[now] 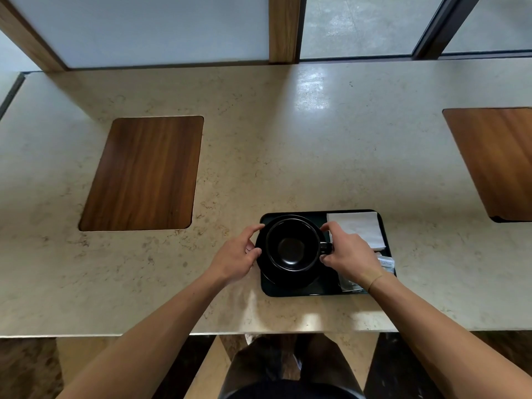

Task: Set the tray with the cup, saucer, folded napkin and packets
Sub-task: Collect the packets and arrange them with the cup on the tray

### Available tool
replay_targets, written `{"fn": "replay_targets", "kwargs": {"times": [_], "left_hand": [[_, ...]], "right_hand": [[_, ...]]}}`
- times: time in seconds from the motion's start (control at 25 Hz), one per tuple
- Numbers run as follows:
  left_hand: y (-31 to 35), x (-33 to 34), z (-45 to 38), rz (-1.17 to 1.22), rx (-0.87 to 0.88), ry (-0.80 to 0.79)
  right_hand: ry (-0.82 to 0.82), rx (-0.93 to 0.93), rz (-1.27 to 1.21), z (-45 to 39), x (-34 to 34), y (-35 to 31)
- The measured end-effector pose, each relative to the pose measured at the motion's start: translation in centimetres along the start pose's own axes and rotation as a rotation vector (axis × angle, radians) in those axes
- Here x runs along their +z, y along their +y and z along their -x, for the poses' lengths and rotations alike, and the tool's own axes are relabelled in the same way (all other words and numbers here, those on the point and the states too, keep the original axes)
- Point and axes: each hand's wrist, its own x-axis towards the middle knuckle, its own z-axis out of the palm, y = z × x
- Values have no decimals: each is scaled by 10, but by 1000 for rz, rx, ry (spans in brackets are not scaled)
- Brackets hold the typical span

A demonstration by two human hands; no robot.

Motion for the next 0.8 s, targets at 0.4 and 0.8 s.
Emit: {"fn": "replay_targets", "kwargs": {"times": [0.4,0.8], "left_hand": [[-1,2,-1,-66,-7,2],[38,-17,0,-67,188,353]], "right_hand": [[66,-18,-1,7,3,-4],[124,-24,-206,31,-38,25]]}}
